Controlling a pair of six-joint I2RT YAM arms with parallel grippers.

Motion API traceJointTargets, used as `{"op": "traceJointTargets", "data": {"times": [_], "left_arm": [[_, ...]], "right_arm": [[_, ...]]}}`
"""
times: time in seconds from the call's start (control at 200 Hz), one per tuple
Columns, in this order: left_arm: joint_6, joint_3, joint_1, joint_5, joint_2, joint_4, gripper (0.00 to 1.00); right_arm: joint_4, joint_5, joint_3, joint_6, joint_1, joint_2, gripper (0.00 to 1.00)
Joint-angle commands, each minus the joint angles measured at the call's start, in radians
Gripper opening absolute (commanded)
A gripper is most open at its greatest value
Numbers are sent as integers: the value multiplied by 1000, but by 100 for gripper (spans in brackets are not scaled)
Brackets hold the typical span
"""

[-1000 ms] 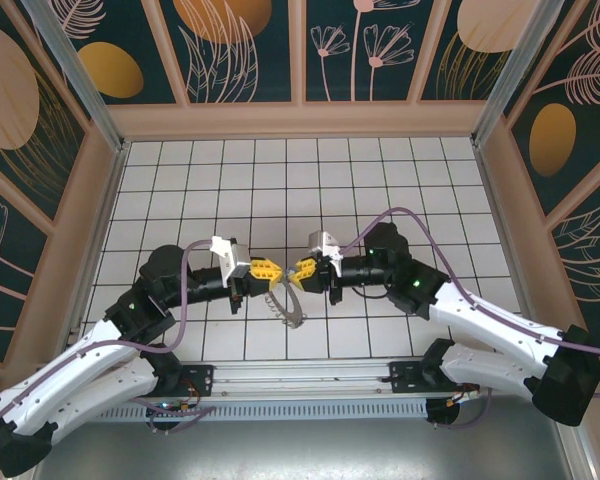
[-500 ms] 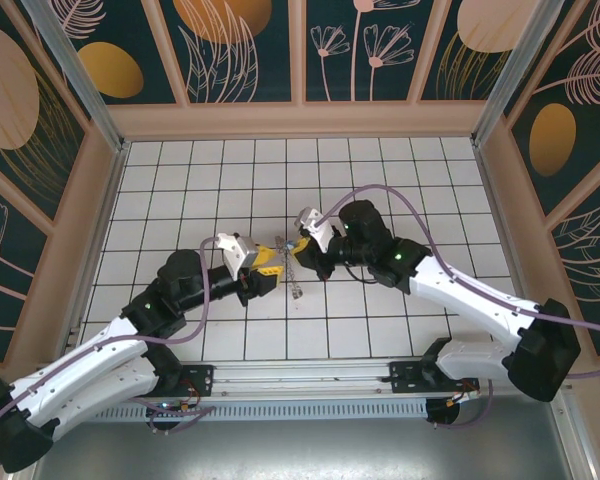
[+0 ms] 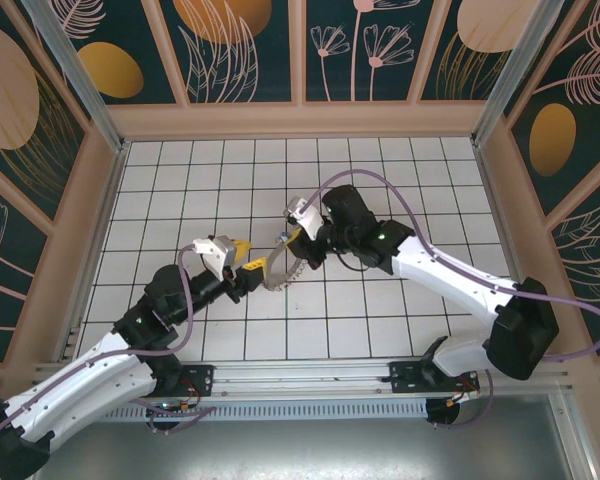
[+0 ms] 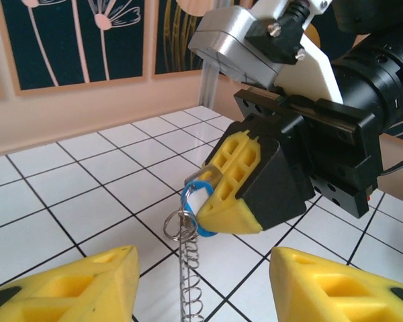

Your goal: Put the keys on the keyring

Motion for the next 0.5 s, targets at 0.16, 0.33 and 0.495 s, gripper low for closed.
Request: {"op": "traceJointTargets", "data": {"times": [0.16,0.33,0.495], "left_arm": [[-38,-48,-1,-66,-34,57,93],[-52,-56,0,-145,-68,35,96],[-53,-50,-1,-207,-103,-25,97]], "right_arm": [[-111,-1,233,-66,-89,198,0],[-142,-15,397,-89,-163,372,0],[-130,-50,509,-65,-215,505,0]]}}
